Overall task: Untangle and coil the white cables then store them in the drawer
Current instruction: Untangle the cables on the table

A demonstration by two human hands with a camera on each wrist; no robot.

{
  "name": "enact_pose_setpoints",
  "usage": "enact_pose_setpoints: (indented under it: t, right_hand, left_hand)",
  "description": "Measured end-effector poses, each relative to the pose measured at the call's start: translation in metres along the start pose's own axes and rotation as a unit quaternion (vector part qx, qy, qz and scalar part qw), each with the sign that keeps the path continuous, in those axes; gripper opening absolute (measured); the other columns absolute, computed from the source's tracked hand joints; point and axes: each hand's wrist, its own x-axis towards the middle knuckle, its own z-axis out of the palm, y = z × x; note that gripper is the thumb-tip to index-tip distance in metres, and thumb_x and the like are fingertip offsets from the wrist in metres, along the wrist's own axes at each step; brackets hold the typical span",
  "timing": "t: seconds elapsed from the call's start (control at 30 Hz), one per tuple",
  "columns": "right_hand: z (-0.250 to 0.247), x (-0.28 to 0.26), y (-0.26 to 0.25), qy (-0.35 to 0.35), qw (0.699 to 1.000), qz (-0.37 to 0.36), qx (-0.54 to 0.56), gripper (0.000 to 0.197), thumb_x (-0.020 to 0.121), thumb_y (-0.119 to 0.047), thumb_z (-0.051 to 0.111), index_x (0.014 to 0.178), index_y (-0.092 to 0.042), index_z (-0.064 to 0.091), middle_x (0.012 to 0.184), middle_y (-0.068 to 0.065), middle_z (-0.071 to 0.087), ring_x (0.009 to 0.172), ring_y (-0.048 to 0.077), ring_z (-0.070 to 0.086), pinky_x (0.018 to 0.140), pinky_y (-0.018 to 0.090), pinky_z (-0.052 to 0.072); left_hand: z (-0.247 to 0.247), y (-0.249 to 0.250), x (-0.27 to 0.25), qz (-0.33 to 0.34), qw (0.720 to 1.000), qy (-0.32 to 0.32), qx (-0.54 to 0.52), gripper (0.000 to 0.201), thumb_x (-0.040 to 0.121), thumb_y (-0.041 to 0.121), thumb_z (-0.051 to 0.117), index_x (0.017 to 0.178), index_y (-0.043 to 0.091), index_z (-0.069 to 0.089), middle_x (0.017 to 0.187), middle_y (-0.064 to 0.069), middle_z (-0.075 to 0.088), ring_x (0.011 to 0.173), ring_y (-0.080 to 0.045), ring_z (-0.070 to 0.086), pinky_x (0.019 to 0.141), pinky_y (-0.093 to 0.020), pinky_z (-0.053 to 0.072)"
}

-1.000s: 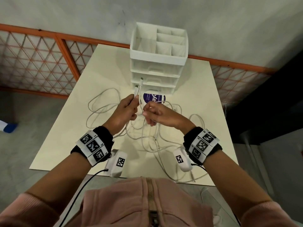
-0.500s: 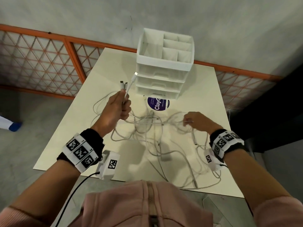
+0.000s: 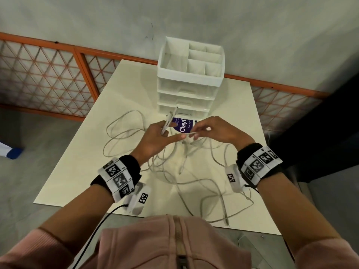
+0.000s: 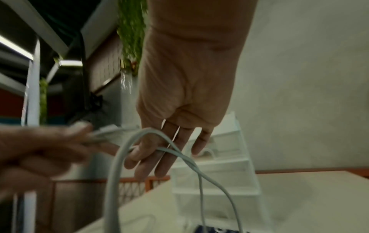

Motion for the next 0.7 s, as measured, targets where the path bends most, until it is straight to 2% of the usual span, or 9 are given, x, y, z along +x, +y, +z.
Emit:
enact_pose_setpoints:
  t: [0.1,0.17,0.27,0.33,0.4,0.5,0.57,0.63,0.7]
  right_hand:
    - [0.001,0.002,-0.019,-0.023,0.998,-0.011,0.052,0.014,0.086,-0.016,0.066,0.099,-0.011,0.071,0.084,0.001,0.072,0.08,-0.001,0.064,0.08,0.013,0.044]
    - [0.0,0.0,-0.015,-0.044,0.998,-0.007,0.047,0.011,0.085,-0.013,0.068,0.095,-0.01,0.07,0.082,-0.001,0.071,0.078,-0.001,0.063,0.079,0.015,0.044]
    - [0.0,-0.008,0.009,-0.058,0.997,0.022,-0.044,0.009,0.083,-0.007,0.067,0.084,-0.017,0.068,0.077,-0.012,0.066,0.072,-0.003,0.058,0.078,0.019,0.043]
    - [-0.003,-0.018,0.036,-0.053,0.985,0.088,-0.142,0.013,0.082,-0.01,0.064,0.079,-0.022,0.067,0.078,-0.015,0.064,0.084,0.006,0.061,0.091,0.036,0.04]
    - [-0.004,-0.031,0.062,-0.07,0.961,0.182,-0.196,0.013,0.081,-0.013,0.062,0.075,-0.024,0.067,0.078,-0.015,0.062,0.089,0.014,0.061,0.1,0.046,0.035]
    - [0.001,-0.054,0.097,-0.081,0.925,0.295,-0.225,0.024,0.086,-0.022,0.058,0.064,-0.03,0.056,0.081,-0.01,0.057,0.091,0.019,0.054,0.094,0.042,0.028]
    - [0.005,-0.068,0.112,-0.06,0.923,0.323,-0.202,0.022,0.089,-0.028,0.056,0.068,-0.033,0.054,0.091,-0.005,0.055,0.098,0.024,0.053,0.087,0.04,0.026]
    - [0.009,-0.076,0.12,-0.027,0.932,0.323,-0.159,0.017,0.091,-0.025,0.053,0.076,-0.032,0.054,0.098,-0.002,0.061,0.1,0.026,0.056,0.089,0.039,0.034]
    - [0.011,-0.076,0.129,0.036,0.945,0.303,-0.116,0.023,0.091,-0.016,0.044,0.076,-0.031,0.048,0.092,0.005,0.069,0.09,0.031,0.064,0.087,0.042,0.048]
  left_hand:
    - [0.012,0.004,-0.001,0.032,0.998,-0.032,0.042,0.009,0.087,0.024,0.066,0.087,0.015,0.066,0.033,0.013,0.04,0.033,-0.002,0.034,0.042,-0.013,0.026]
    - [0.011,0.004,-0.001,0.056,0.994,-0.035,0.087,0.023,0.092,0.024,0.06,0.069,0.02,0.061,0.036,0.018,0.047,0.036,0.001,0.042,0.043,-0.009,0.029]
    - [0.004,0.0,0.0,0.085,0.988,0.004,0.131,0.033,0.092,0.029,0.058,0.059,0.028,0.055,0.041,0.012,0.046,0.04,-0.001,0.043,0.048,-0.011,0.03]
    - [-0.005,0.0,0.002,0.088,0.987,0.048,0.125,0.034,0.092,0.03,0.058,0.059,0.028,0.053,0.044,0.008,0.042,0.039,-0.004,0.038,0.044,-0.012,0.028]
    - [-0.018,0.0,0.004,0.094,0.985,0.1,0.109,0.033,0.092,0.034,0.058,0.06,0.028,0.054,0.05,0.003,0.044,0.043,-0.005,0.034,0.046,-0.017,0.028]
    - [-0.039,0.001,0.005,0.098,0.98,0.153,0.078,0.032,0.092,0.037,0.057,0.062,0.027,0.054,0.043,0.011,0.043,0.041,-0.005,0.032,0.045,-0.017,0.026]
    - [-0.046,0.001,0.005,0.086,0.978,0.171,0.082,0.032,0.093,0.032,0.056,0.065,0.019,0.056,0.037,0.012,0.042,0.037,-0.006,0.033,0.041,-0.014,0.024]
    - [-0.046,0.001,0.005,0.083,0.974,0.173,0.117,0.03,0.093,0.03,0.057,0.069,0.013,0.059,0.038,0.007,0.04,0.037,-0.006,0.037,0.041,-0.013,0.026]
    - [-0.044,-0.002,0.005,0.068,0.968,0.176,0.166,0.028,0.093,0.028,0.057,0.071,0.011,0.061,0.046,0.007,0.043,0.042,-0.003,0.045,0.046,-0.011,0.032]
